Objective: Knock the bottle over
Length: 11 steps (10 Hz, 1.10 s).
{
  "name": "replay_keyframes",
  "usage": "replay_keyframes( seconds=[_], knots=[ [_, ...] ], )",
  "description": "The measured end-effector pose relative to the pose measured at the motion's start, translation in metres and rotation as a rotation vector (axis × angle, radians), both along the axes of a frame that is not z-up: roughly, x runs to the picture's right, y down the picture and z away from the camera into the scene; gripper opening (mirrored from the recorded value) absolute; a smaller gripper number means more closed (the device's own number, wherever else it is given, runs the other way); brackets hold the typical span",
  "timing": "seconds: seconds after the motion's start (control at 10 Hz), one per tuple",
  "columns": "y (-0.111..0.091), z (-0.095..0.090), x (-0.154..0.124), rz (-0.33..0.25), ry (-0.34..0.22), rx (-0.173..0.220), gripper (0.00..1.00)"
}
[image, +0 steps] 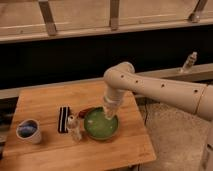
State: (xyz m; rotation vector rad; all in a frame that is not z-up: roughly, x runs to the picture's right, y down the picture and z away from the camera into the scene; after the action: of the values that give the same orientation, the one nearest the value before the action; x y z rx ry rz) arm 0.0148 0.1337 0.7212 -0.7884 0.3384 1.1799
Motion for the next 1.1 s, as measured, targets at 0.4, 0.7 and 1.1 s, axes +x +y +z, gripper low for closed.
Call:
replay_keyframes(
  seconds=[0.4, 0.7, 1.1],
  knots=[
    [0.001, 0.0, -0.002, -0.002, -0.003, 0.0, 0.0],
    [0.008, -0.007, -0.01, -0.044, -0.009, 0.0, 0.0],
    [0.063, -0.055, -0.05, -0.148, -0.034, -0.008, 0.0]
  ],
)
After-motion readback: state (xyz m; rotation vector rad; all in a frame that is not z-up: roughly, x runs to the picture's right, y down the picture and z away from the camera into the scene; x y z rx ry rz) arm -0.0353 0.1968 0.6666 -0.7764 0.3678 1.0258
